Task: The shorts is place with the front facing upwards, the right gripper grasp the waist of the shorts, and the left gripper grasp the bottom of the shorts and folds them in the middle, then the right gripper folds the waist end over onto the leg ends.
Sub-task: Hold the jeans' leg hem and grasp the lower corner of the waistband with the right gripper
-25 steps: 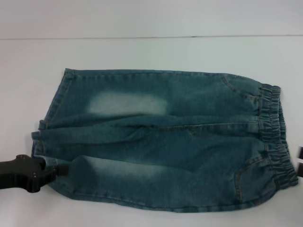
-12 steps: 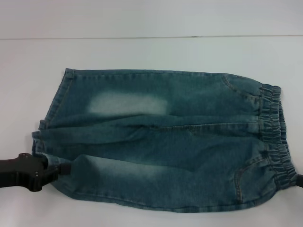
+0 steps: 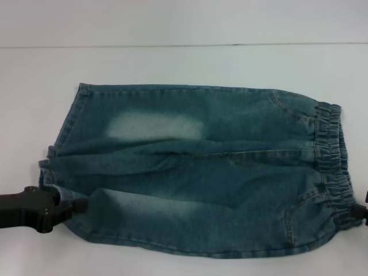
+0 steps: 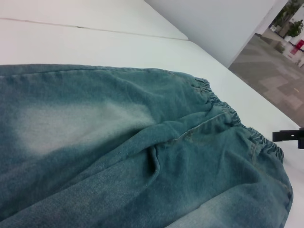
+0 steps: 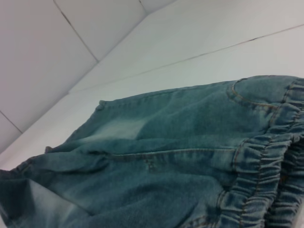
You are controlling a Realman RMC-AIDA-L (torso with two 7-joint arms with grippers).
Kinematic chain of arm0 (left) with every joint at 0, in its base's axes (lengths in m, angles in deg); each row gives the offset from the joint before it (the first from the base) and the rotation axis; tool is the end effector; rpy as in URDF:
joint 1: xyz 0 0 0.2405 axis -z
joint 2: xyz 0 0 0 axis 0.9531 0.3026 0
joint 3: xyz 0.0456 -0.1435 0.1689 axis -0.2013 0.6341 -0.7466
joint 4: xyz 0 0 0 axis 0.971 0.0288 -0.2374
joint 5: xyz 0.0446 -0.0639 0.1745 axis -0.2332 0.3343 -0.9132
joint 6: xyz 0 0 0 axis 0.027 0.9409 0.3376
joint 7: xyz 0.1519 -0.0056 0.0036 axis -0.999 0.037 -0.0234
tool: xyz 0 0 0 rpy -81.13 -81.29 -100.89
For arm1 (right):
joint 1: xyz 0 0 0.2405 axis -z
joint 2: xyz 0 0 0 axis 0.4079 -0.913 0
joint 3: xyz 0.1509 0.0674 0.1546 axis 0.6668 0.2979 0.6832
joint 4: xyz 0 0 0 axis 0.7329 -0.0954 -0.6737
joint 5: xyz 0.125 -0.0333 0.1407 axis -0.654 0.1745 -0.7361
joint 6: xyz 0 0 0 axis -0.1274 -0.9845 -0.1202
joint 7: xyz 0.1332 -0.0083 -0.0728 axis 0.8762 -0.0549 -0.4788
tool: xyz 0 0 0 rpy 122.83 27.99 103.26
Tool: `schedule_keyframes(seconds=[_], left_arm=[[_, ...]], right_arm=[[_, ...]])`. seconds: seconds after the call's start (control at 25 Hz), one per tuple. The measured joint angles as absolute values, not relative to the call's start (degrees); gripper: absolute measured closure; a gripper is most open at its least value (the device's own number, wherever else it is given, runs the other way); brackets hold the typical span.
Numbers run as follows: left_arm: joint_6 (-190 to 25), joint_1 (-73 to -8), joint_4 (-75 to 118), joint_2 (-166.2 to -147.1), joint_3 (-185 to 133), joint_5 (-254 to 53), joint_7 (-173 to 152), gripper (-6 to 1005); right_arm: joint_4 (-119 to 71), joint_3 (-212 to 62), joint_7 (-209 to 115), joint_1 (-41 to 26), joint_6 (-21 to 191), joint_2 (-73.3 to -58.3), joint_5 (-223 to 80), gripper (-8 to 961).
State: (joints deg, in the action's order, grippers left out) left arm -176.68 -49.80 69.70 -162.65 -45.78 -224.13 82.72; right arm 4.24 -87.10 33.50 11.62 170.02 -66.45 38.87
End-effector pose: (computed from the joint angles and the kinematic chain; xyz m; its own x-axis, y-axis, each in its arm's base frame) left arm -0.2820 0.2437 0.0335 0.6464 0.6667 0.3711 0.7296 -0.6824 -0.0449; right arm 0.3470 0.2056 0.0526 0.4759 -0.6497 -0.5929 -0.8557 -0.4978 -0.1413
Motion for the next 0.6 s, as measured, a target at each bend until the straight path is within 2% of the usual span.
schedule_keyframes(seconds=[0.36, 0.6], left_arm=[[-177.69, -49.77, 69.99, -162.65, -45.78, -223.86, 82.86, 994], [-178.15, -49.8, 70.02, -162.67, -45.72, -223.82, 82.91, 994]], right_arm=[[3.71, -87.42, 34.18, 9.27, 170.86, -67.08, 42.76, 40], [4.19, -86.62, 34.78, 9.38, 171.28, -66.7, 42.97, 41]])
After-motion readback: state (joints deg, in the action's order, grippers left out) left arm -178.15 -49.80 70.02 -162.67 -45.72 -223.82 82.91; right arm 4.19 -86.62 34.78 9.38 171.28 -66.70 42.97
